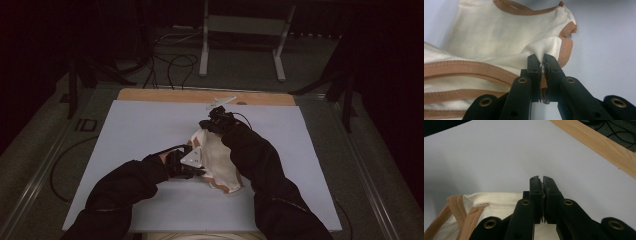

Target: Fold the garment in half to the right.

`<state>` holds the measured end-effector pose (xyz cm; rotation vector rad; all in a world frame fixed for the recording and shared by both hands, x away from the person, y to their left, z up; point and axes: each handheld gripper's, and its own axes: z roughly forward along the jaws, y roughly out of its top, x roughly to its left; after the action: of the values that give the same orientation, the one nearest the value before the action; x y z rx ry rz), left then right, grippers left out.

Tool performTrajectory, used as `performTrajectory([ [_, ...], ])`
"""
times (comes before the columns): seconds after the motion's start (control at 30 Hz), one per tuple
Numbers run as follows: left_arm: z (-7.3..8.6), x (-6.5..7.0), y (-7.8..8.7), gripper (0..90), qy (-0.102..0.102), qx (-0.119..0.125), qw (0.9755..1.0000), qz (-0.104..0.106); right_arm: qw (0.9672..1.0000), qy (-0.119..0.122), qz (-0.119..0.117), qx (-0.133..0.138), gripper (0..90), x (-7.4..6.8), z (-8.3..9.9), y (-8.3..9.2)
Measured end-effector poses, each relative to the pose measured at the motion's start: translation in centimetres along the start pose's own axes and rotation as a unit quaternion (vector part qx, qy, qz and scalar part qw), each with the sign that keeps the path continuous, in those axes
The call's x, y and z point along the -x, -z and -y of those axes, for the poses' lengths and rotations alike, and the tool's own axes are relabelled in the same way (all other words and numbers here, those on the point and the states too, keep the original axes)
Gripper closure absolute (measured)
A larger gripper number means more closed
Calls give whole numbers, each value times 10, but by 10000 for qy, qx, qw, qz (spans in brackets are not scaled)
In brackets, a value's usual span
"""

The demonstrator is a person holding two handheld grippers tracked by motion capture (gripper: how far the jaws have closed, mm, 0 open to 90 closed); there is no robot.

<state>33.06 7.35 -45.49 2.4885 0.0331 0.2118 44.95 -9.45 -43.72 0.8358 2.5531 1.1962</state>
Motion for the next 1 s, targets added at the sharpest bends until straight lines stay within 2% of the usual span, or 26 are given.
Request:
performTrajectory([
  [0.43, -15, -8, -14, 847, -61, -60, 9998, 161, 9998, -98, 145, 83, 873, 14, 13, 17],
  [0.67, -25, -8, -24, 847, -130, -60, 9997, 191, 9995, -127, 236, 136, 873, 19, 20, 27],
  [1.0, -37, -8, -39, 846, -164, -145, 9991, 357, 9991, -189, 305, 205, 873, 26, 32, 39],
])
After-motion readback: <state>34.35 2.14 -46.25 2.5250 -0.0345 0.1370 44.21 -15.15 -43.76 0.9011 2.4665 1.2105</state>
